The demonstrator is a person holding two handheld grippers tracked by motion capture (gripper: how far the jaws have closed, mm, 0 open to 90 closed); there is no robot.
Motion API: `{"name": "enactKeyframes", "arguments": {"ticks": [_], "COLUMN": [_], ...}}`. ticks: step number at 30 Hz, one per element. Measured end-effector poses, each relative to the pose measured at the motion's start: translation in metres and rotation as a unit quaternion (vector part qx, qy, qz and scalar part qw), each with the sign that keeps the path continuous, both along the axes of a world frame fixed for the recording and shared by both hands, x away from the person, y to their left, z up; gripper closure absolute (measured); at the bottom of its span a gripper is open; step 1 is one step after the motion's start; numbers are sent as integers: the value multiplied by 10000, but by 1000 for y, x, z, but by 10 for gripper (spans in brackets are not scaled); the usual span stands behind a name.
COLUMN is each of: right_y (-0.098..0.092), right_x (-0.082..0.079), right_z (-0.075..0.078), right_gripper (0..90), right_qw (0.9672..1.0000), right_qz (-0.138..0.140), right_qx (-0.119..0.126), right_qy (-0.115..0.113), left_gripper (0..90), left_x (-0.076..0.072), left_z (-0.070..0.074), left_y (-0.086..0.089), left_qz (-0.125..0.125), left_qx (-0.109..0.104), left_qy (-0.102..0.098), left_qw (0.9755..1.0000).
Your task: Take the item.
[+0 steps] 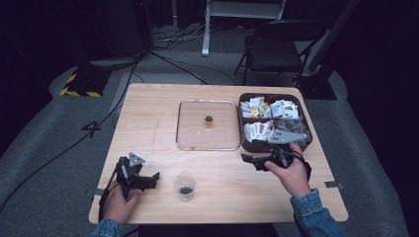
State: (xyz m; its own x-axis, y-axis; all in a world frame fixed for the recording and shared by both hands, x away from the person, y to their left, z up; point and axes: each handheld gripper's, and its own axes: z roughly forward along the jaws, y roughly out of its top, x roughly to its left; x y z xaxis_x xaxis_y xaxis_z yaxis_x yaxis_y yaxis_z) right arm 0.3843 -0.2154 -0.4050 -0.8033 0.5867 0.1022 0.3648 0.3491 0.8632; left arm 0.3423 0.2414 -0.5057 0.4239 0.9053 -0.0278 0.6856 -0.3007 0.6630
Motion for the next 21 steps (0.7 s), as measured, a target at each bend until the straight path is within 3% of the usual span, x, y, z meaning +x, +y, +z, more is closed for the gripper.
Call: {"name": "enactKeyframes", "arguments": {"ticks": [2, 4, 5, 9, 10, 12, 18, 21], "right_y": [-7, -9, -12, -17, -17, -22, -28, -32], "right_x": [2, 4, 7, 10, 10, 12, 15, 16], "right_z": [-5, -8, -14, -29, -29, -37, -53, -68], "right_gripper": [273, 262, 272, 272, 272, 272, 268, 255], "right_qw": [9995, 9991, 9992, 9991, 9991, 9987, 9974, 9964], "right_qz": [-125, -175, -93, -201, -201, -331, -477, -551], "right_qx": [282, 357, 269, 56, 56, -202, -411, -525], "right_qy": [38, 142, 271, 375, 375, 345, 343, 379], "left_gripper": [4, 4, 4, 4, 4, 4, 4, 4], "left_x": [0, 0, 0, 0, 0, 0, 0, 0], "left_z": [0, 0, 0, 0, 0, 0, 0, 0], "left_y": [0, 0, 0, 0, 0, 0, 0, 0], "left_qz": [0, 1, 1, 1, 1, 1, 2, 2], "left_qx": [-2, -3, -2, -2, -1, -3, -3, -3], "left_qy": [2, 1, -1, -1, -1, -2, 0, 1], "left_qw": [10000, 10000, 10000, 10000, 10000, 10000, 10000, 10000]}}
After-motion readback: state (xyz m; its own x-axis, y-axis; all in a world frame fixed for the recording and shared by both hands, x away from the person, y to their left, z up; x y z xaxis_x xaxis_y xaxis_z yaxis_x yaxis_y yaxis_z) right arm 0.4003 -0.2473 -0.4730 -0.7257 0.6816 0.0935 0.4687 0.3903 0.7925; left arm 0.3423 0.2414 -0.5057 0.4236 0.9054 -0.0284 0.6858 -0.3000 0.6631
